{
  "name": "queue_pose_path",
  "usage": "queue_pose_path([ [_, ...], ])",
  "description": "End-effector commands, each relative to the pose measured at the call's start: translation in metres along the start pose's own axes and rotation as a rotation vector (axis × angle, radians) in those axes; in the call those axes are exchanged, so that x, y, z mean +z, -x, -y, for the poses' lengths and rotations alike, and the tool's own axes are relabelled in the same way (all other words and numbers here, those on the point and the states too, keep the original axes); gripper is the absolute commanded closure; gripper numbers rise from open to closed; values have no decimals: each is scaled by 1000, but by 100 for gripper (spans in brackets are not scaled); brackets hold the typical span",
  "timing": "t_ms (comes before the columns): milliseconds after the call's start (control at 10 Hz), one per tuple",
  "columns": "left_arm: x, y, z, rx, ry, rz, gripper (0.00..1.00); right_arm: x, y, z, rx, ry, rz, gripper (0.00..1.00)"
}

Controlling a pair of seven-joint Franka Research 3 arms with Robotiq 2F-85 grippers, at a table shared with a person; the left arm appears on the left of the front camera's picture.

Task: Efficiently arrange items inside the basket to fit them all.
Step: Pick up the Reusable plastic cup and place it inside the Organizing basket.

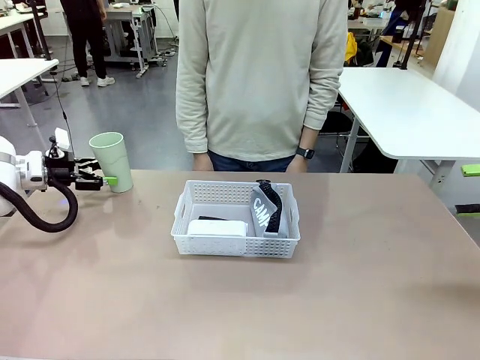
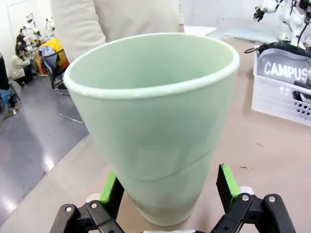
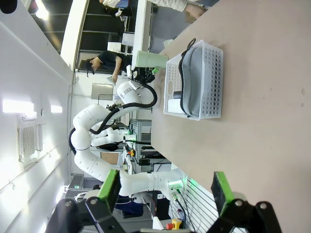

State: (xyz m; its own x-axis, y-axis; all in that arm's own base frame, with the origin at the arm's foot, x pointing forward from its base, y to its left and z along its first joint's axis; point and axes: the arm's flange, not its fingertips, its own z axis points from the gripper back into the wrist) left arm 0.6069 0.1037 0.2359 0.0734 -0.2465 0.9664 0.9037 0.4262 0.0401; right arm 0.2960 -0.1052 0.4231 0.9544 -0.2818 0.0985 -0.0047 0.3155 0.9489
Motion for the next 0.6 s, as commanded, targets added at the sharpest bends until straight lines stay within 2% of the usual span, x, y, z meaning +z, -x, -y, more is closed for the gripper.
queue_pose_path([
  [0,-8,-2,-3,1,32,31,0,1,-1,-6,-16,-16,6,0],
  [500,-18,-15,-8,42,19,134,0,1,-1,-6,-16,-16,6,0],
])
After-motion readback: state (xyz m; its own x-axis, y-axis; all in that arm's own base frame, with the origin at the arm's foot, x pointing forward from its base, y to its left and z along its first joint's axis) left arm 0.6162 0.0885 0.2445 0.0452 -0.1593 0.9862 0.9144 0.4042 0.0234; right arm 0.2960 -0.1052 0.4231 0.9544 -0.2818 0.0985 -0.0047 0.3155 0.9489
